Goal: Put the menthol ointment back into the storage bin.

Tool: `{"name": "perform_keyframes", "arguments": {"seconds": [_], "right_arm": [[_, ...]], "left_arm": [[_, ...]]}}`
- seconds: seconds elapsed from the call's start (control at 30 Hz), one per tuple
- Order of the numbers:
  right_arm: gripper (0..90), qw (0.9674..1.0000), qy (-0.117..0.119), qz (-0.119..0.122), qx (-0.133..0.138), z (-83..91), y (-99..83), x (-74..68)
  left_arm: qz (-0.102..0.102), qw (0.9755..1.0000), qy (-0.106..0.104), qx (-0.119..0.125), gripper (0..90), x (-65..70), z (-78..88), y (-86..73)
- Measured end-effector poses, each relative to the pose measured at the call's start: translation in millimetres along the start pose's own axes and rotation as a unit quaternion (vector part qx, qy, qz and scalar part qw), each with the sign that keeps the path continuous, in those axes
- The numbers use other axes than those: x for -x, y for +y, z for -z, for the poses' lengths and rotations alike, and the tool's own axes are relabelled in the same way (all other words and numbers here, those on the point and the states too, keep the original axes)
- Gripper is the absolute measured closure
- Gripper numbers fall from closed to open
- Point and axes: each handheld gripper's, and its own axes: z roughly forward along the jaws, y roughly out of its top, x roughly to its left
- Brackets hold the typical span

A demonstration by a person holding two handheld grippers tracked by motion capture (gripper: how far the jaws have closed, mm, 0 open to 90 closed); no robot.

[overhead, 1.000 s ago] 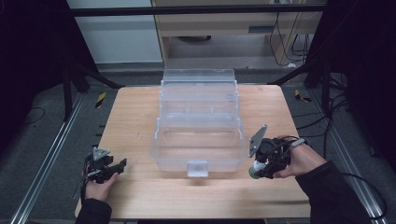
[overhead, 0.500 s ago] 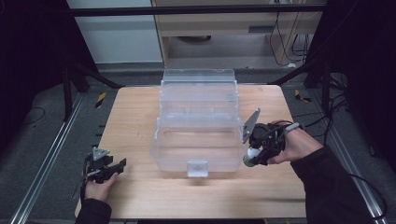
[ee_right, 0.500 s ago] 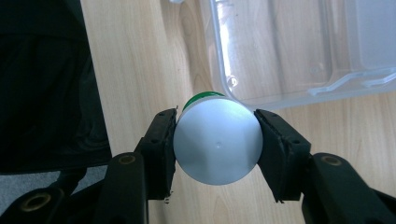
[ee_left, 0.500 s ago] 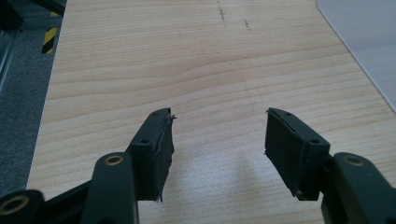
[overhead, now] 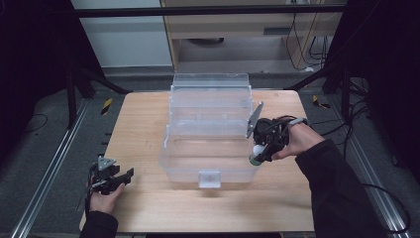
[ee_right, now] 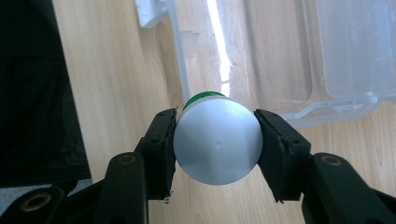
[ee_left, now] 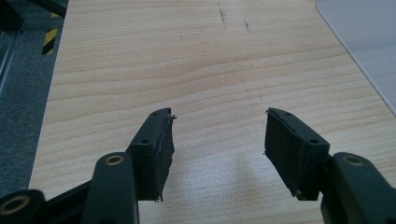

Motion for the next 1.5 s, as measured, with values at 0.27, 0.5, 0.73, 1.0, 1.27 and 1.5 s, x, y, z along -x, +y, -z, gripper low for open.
{"name": "perform_keyframes", "arguments": {"seconds": [0.27, 0.5, 0.73, 1.0, 1.27, 1.5], "right_arm": [[50.6, 1.0, -0.004, -0.005, -0.003, -21.5, 9.5, 18.1], [50.6, 1.0, -0.006, -0.004, 0.006, -30.4, 13.4, 23.7], [50.6, 1.0, -0.003, -0.005, 0.0, -46.0, 10.7, 27.1], [50.6, 0.9999, 0.004, -0.008, -0.007, -58.2, 4.3, 28.4], [50.5, 0.9999, 0.009, -0.008, -0.011, -70.1, 0.1, 27.4], [50.6, 0.9998, 0.014, -0.007, -0.012, -80.0, -4.9, 27.5]], "left_arm": [[0.0, 1.0, -0.001, 0.0, 41.6, -0.2, -0.2, 0.1], [-0.001, 1.0, -0.001, -0.001, 41.7, -0.2, -0.4, 0.2], [0.001, 1.0, -0.001, 0.001, 41.7, -0.2, -0.3, 0.2], [0.0, 1.0, 0.0, 0.0, 41.8, -0.2, -0.6, 0.2], [0.0, 1.0, 0.0, 0.0, 41.8, -0.4, -0.4, 0.2], [0.0, 1.0, 0.001, 0.0, 41.9, -0.3, -0.3, 0.2]]}}
